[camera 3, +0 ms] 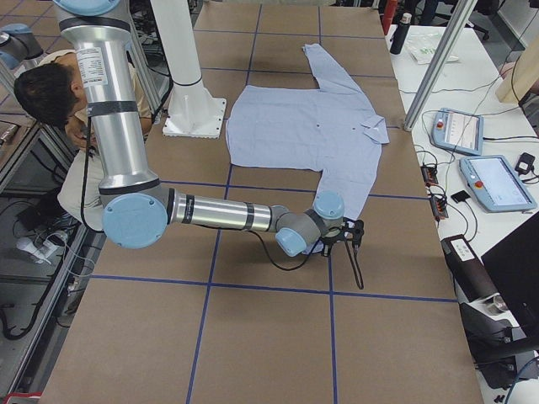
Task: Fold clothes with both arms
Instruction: 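Lift the cuff with the right gripper and carry it across toward the collar, then lay the sleeve across the chest below the collar with the right gripper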
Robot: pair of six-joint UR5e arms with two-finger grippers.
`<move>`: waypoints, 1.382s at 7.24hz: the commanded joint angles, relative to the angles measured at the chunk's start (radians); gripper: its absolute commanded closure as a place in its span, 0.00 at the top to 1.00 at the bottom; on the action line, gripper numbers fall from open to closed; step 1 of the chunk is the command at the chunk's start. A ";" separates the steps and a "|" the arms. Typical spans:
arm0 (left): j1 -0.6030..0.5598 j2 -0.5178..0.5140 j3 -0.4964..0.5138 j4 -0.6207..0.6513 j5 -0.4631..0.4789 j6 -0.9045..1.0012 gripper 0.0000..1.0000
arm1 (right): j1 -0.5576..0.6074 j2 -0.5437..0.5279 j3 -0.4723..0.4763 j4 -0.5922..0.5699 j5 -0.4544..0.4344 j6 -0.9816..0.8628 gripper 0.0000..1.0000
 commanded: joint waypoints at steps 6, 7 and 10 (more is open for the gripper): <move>0.000 -0.005 -0.001 -0.004 0.000 0.000 1.00 | -0.223 0.464 0.378 -0.740 -0.153 0.244 0.00; 0.002 -0.003 0.000 -0.004 0.000 0.000 1.00 | -0.300 0.582 0.288 -0.738 -0.199 0.325 0.00; 0.000 0.000 0.002 -0.004 0.000 0.000 1.00 | -0.428 0.909 -0.074 -0.706 -0.351 0.360 0.00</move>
